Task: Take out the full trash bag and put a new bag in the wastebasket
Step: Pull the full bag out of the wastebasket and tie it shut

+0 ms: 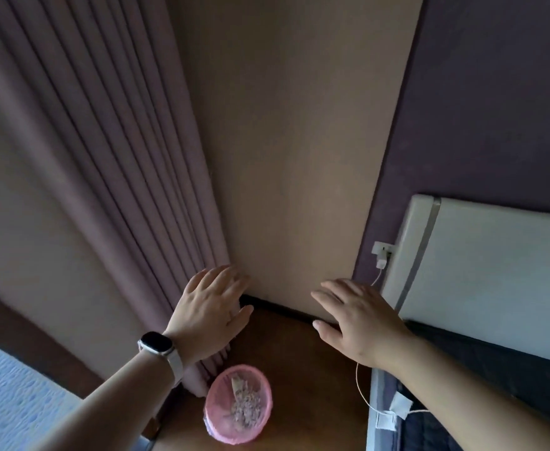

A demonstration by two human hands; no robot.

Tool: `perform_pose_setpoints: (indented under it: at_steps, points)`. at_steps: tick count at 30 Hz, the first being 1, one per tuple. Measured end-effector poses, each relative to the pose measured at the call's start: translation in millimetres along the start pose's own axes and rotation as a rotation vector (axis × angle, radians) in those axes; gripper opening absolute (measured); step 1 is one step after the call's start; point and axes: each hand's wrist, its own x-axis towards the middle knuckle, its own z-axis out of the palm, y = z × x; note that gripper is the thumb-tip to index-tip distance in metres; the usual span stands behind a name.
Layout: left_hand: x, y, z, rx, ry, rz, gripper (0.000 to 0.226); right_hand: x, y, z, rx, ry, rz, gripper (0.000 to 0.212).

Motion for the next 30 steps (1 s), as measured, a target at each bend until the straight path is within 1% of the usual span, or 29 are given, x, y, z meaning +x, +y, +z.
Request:
perform_pose_setpoints:
  at_steps: [3,10,12,15,20,25,30]
  points:
    - [25,-19,21,0.014,-0.05,-0.03,0.055,41,17,12,-0.004,-0.061,-0.04,0.056]
    - [55,-53,61,-0.001,-0.114,-0.18,0.053,134,41,46,0.105,-0.1,-0.176,0.059]
    - [58,-66,74,0.004,-0.123,-0.247,0.053,167,50,67,0.13,-0.127,-0.245,0.062]
    - [56,-81,94,0.046,-0.13,-0.333,0.053,212,56,108,0.137,-0.173,-0.389,0.06]
    - [38,-89,128,0.07,-0.136,-0.526,0.048,273,47,162,0.187,-0.226,-0.58,0.055]
    - [13,-87,181,0.035,-0.182,-0.671,0.048,295,36,231,0.234,-0.222,-0.684,0.052]
    - [-41,-87,273,0.012,-0.199,-0.746,0.05,277,22,331,0.226,-0.245,-0.719,0.05]
